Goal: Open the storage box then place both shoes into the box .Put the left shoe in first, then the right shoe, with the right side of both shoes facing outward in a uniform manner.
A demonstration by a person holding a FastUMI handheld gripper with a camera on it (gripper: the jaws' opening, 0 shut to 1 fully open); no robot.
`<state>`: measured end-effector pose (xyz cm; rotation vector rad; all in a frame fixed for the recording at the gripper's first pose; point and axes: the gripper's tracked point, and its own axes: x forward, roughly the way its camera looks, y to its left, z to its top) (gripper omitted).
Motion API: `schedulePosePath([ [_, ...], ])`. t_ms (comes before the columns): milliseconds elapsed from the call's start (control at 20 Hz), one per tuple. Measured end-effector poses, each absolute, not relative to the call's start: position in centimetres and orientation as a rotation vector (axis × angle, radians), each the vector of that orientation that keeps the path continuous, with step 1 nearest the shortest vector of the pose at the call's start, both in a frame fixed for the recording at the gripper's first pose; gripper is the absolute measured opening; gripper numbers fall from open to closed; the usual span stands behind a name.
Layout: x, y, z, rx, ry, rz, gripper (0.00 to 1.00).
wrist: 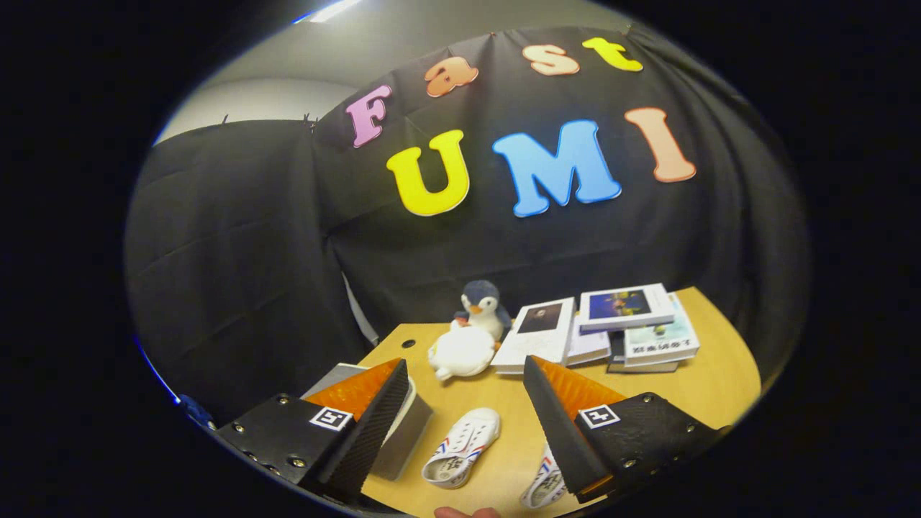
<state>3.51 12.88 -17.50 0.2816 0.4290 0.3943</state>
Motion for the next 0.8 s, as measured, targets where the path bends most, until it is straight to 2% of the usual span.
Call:
schedulePosePath([
  [400,2.8,21.0,-27.2,0.494,0.713,0.602,0.99],
  [800,2.7,28.1,-34.0,0.767,0.944,0.718,0.99],
])
